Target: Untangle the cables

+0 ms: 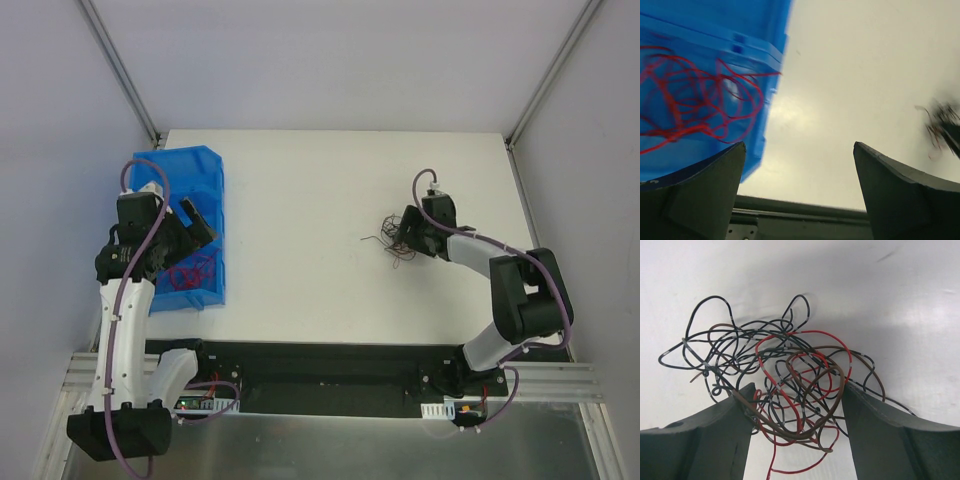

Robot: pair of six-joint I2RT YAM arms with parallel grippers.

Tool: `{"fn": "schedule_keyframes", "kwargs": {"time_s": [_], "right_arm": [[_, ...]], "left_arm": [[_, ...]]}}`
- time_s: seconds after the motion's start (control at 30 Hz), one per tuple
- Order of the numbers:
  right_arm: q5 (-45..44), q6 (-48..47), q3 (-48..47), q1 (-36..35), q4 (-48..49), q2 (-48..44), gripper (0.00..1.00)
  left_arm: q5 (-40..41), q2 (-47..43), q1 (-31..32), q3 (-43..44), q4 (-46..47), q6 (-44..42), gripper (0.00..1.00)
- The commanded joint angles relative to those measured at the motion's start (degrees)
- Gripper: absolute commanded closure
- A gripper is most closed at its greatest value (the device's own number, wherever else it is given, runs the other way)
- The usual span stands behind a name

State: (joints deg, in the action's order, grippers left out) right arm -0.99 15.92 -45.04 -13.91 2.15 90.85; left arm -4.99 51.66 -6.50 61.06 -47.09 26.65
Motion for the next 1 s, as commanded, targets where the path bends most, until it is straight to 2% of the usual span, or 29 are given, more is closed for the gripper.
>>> {"fn": "schedule_keyframes", "kwargs": {"time_s": [0.0, 0.07, 0.13, 0.23, 0.33, 0.5, 0.7, 0.83, 0.9, 0.93, 0.97], "right_arm": [[7.8, -5.5, -3.0, -5.1, -2.4, 3.1, 0.30], [10.3, -8.5, -5.3, -8.6, -2.7, 4.1, 0.30], [10.0, -12.4, -7.8, -13.4, -4.3, 4.9, 0.30], [10.0, -17.6, -10.1, -19.7, -5.1, 5.0, 0.30], [16.2, -18.5, -7.4, -21.4, 1.5, 2.0, 0.29], [21.6, -19.1, 0.6, -21.6, 13.8, -4.4, 0.23], [18.2, -17.1, 3.4, -21.3, 17.8, -8.1, 0.22], [9.3, -14.0, 4.0, -19.6, 15.5, -9.5, 0.24], [5.8, -10.2, 4.8, -16.3, 13.8, -10.0, 0.28], [4.9, -7.8, 5.5, -13.7, 13.1, -10.2, 0.31], [4.9, -5.8, 6.4, -11.0, 12.9, -10.6, 0.33]], "left_arm": [[-25.0, -3.2, 0.0, -7.2, 8.0, -0.3, 0.11], [-26.8, -3.5, 1.7, -9.5, 11.1, 0.9, 0.14], [-24.6, -3.5, 5.7, -11.1, 12.8, 2.3, 0.15], [-20.6, -1.7, 14.9, -12.7, 15.8, 4.7, 0.15], [-16.3, 2.7, 25.5, -12.8, 17.8, 5.3, 0.15], [-10.5, 13.4, 38.1, -11.8, 21.9, 7.1, 0.21], [-5.4, 26.8, 49.6, -4.6, 25.3, 8.0, 0.48], [-0.2, 32.5, 57.2, -0.2, 27.7, 9.0, 0.62], [2.8, 33.9, 60.9, -0.4, 30.6, 11.7, 0.64], [2.5, 34.7, 61.7, -1.1, 33.3, 13.5, 0.63], [0.9, 35.5, 62.1, -2.1, 36.3, 15.6, 0.58]]}}
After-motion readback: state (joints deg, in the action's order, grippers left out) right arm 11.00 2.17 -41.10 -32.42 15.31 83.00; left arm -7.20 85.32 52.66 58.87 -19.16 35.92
